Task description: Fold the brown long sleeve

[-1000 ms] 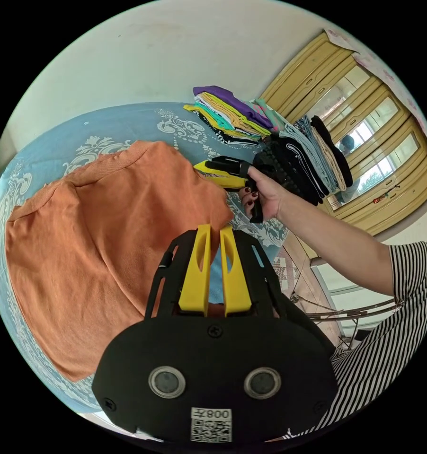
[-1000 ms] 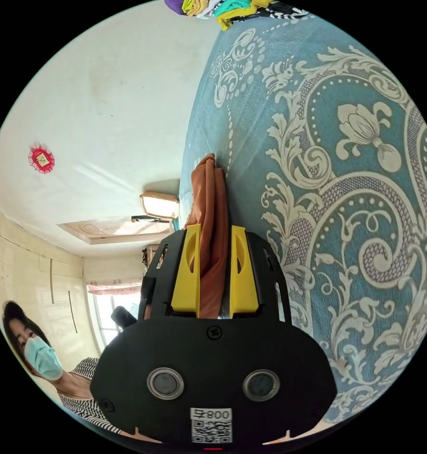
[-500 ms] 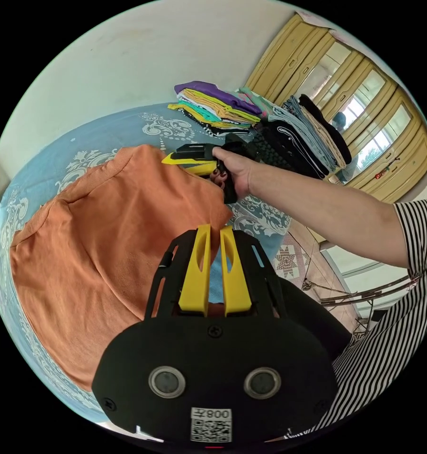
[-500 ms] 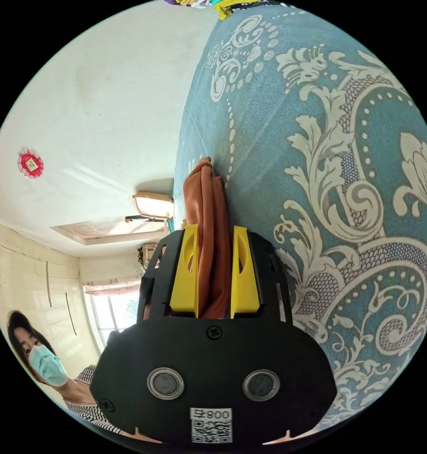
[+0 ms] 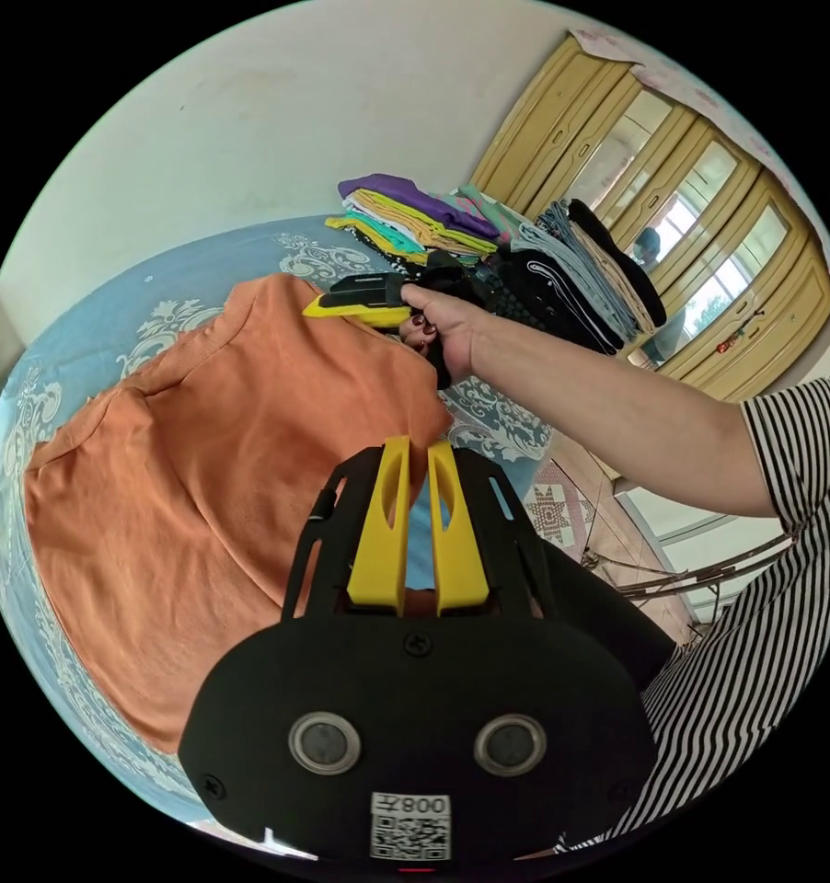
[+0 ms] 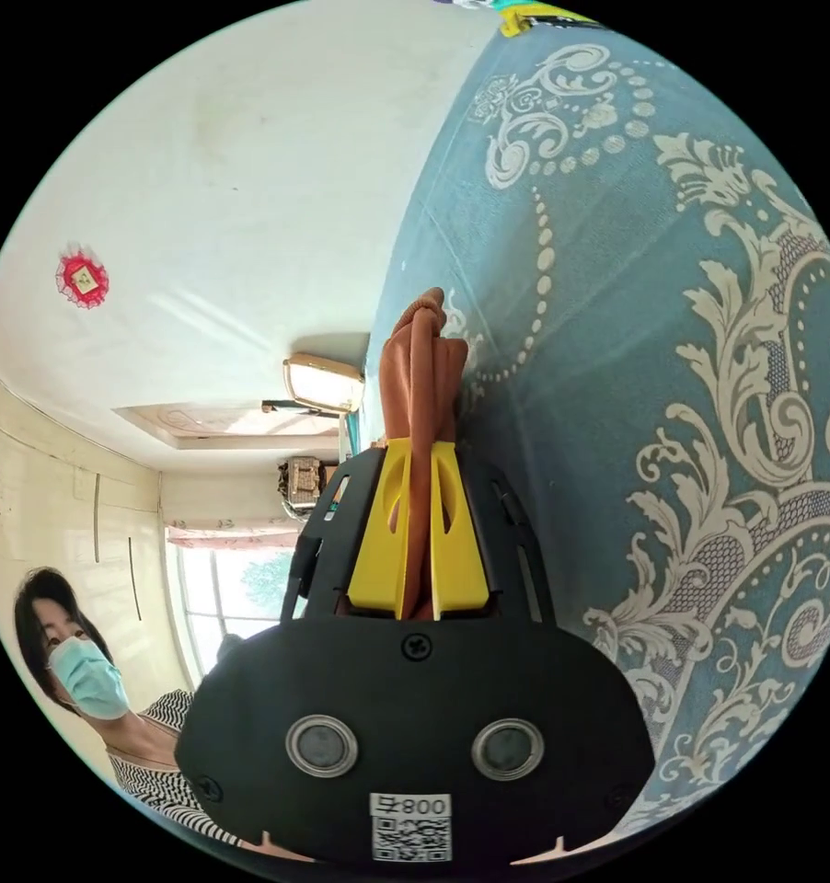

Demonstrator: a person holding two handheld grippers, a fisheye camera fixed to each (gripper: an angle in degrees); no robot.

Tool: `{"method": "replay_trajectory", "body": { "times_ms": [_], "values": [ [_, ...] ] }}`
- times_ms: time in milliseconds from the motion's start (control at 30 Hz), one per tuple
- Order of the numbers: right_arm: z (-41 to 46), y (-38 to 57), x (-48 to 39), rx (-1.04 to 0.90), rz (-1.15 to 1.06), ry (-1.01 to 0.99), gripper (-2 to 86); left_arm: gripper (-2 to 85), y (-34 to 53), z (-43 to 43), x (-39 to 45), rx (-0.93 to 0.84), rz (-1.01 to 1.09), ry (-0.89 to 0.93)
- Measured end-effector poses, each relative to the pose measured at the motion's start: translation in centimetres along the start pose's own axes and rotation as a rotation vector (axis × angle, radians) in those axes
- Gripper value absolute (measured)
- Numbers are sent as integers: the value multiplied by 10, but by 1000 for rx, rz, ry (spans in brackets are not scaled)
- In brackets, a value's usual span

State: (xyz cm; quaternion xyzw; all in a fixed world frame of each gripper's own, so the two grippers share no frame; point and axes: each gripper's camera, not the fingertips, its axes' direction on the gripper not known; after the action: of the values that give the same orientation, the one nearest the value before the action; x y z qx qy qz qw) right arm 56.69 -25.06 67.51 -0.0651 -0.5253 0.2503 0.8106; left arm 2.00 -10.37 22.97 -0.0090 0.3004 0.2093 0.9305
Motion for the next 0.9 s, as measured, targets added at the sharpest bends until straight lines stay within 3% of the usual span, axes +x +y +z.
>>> {"method": "replay_trajectory", "body": {
  "times_ms": [500, 700, 900],
  "values": [
    [137, 31, -209, -61, -290, 69, 26, 24, 172, -152, -161, 303, -387, 247],
    [177, 35, -245, -62, -275, 85, 29, 22, 209, -180, -193, 340, -355, 258],
    [215, 39, -287, -72, -292, 94, 30, 20, 273, -211, -255, 447, -462, 355]
  ]
}}
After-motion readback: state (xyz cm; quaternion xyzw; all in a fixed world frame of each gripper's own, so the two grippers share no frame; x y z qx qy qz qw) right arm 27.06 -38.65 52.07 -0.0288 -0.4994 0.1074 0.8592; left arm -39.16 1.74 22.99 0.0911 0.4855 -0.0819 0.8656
